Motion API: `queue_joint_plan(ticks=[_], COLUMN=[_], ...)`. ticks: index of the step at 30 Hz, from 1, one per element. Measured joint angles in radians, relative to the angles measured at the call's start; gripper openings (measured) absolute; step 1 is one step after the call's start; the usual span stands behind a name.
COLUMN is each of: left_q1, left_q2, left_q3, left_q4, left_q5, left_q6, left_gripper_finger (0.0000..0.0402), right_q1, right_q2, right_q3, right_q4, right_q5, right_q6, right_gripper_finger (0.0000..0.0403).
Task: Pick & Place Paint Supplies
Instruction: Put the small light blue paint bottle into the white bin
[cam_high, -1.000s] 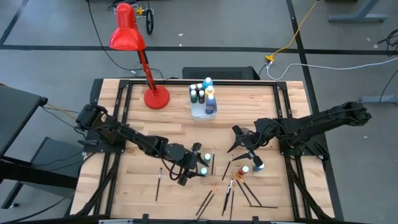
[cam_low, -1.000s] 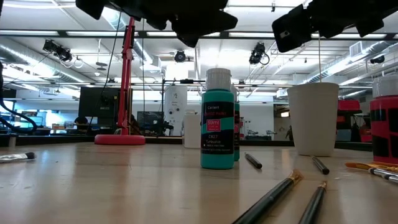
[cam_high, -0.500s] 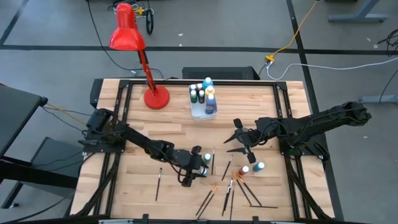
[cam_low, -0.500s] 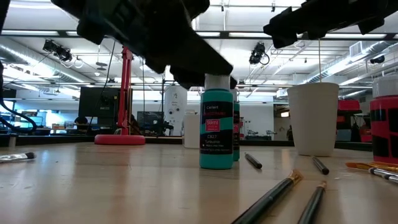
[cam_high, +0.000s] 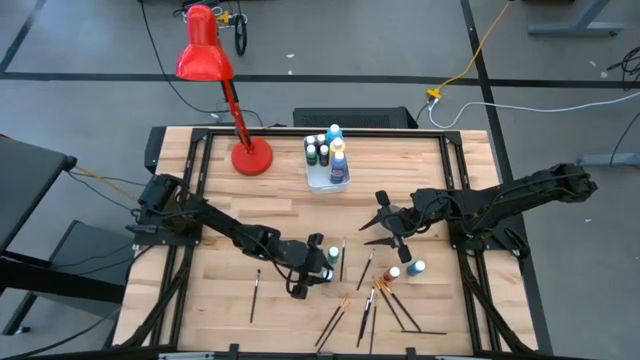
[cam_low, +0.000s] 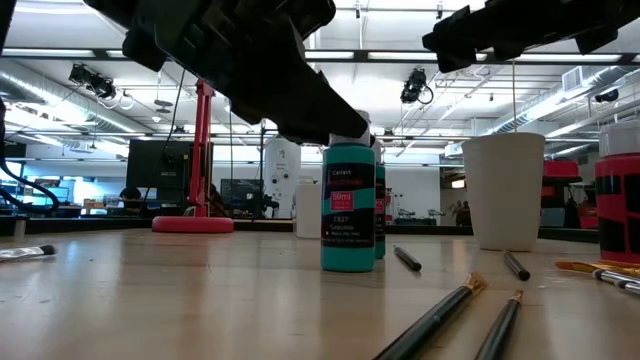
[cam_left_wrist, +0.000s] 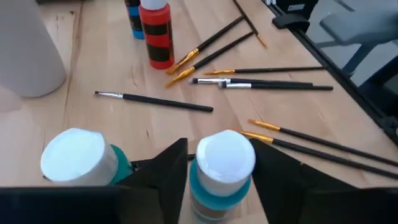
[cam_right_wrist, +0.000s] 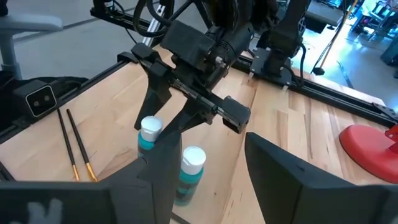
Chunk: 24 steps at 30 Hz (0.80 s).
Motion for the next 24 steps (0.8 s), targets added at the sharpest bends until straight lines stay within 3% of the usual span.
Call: queue_joint_plan(ticks=[4,11,17,24], left_q1=[0.000,0.000,0.000,0.039], left_q2=[0.001,-0.017,-0.133,-0.338], left_q3=[0.000,0.000,0.000,0.000], left_q4=[0.020,0.073,0.062,0.006], left_q5=[0.000,-0.050,-0.072,-0.288], left_q6=[0.009,0.005,0.057,0.176], left_gripper_finger=[0.0128,0.0128,0.0140,0.0130], right_q1=[0.000,0.000,0.000,0.000], right_q2=[0.000,0.000,0.000,0.000], right_q3=[0.000,0.000,0.000,0.000], right_q4=[0.002,0.016,0.020,0.019], right_q5=[0.000,0.000,0.000,0.000], right_q6=[0.005,0.006,0.006,0.006], right_gripper_finger=[0.0178,0.0178,0.0178,0.0178])
